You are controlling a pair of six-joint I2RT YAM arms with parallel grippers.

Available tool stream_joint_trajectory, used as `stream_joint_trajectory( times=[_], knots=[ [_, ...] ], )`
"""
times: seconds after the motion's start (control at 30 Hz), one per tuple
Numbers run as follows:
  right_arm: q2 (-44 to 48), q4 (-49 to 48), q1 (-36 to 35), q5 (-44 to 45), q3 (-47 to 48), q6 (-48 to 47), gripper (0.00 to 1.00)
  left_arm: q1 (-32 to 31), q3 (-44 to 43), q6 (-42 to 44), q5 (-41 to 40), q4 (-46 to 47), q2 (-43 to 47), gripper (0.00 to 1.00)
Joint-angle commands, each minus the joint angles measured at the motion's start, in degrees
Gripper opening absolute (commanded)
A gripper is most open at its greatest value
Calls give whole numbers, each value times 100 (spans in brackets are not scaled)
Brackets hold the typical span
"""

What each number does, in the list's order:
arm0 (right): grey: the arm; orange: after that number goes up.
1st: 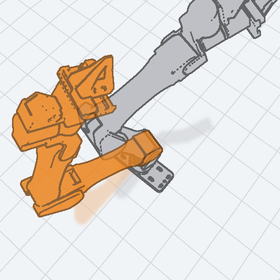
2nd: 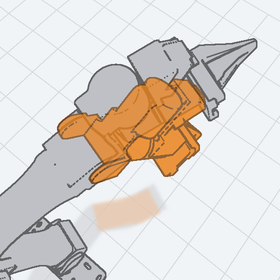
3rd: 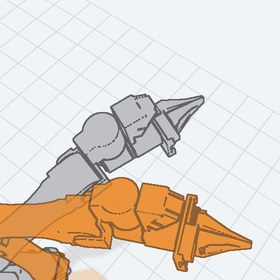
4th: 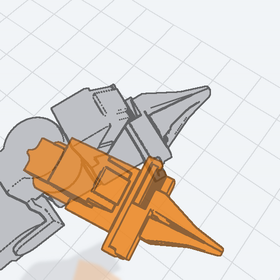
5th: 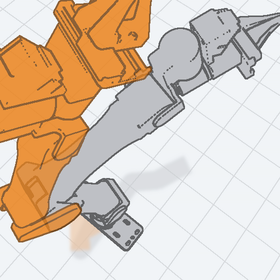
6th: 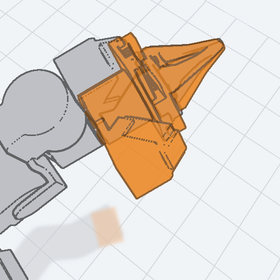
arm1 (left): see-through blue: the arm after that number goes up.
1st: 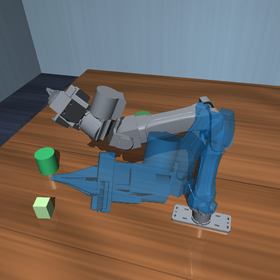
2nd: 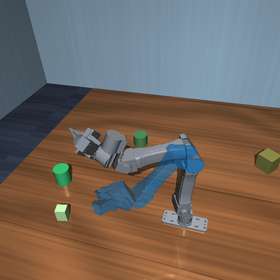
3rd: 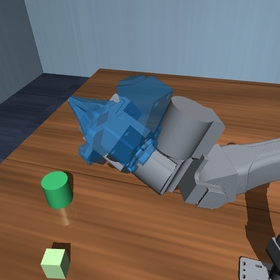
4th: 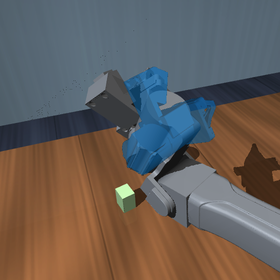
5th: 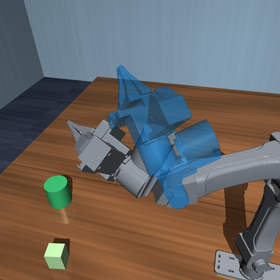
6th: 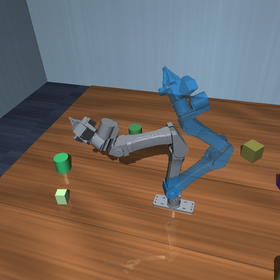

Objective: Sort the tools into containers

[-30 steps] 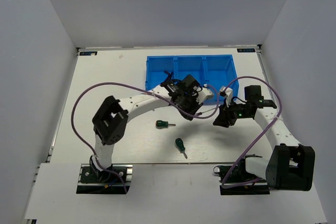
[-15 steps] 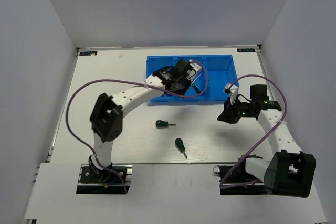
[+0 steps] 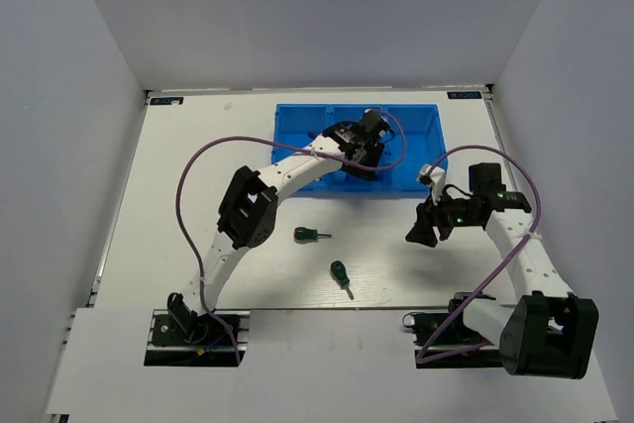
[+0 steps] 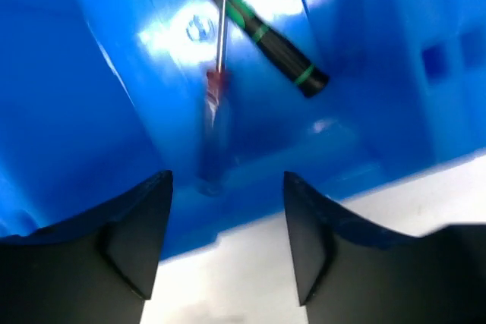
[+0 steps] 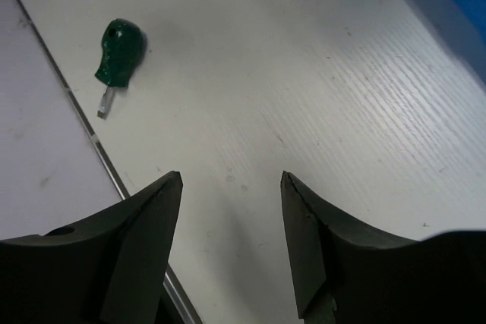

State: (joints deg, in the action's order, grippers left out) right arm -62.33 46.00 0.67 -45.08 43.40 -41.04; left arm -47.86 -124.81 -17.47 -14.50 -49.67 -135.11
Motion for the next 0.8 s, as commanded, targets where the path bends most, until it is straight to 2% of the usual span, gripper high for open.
stream_joint_trajectory(
  times=[0.0,0.1,0.13,0.2,0.23,0.3,0.33,0.37,0.4,0.43,0.47,0.5,0.53,0.6,0.67,0.77],
  knots=[
    [28,243,-328,-300,239,-212,61,-31,404,-55,-45,194,940,73],
    [-86,85,-637,-335,274,7,60,-92,581,261,97,501,1407,77],
    [-113,-98,-838,-326,275,208,55,-171,764,340,44,650,1817,77],
    [-201,-292,-1252,-221,301,683,49,-224,1071,341,105,844,2337,74],
    [-332,-389,-1645,-194,301,1207,48,-224,1543,289,105,949,2627,71],
    [-403,-959,-1964,-37,214,1675,40,-224,2038,175,-8,1038,3477,42],
    [-455,-1100,-2478,34,126,2183,37,-224,2545,-17,-218,977,3744,28],
    [-499,-1258,-2675,113,99,2388,34,-224,2837,-97,-315,977,4025,14],
    [-543,-1695,-2842,348,73,2564,32,-172,3144,-185,-412,829,4602,11],
    [-648,-1804,-3236,586,64,2853,27,-111,3791,-421,-622,766,4895,11],
    [-736,-2005,-3605,762,64,3151,27,-110,4137,-537,-624,714,5193,16],
    [-789,-2155,-3904,1060,64,3268,30,-110,4471,-633,-737,713,5492,25],
    [-851,-2322,-4029,1358,64,3573,39,-110,5023,-843,-877,583,6026,37],
    [-1123,-2376,-4486,1852,133,4040,48,-110,5596,-1038,-879,529,6477,52],
    [-1404,-2403,-4836,2421,221,4399,57,-110,5862,-1327,-879,380,6943,58],
    [-1694,-2447,-5093,3080,370,4578,60,-110,6205,-1521,-826,318,7208,59]
  ],
)
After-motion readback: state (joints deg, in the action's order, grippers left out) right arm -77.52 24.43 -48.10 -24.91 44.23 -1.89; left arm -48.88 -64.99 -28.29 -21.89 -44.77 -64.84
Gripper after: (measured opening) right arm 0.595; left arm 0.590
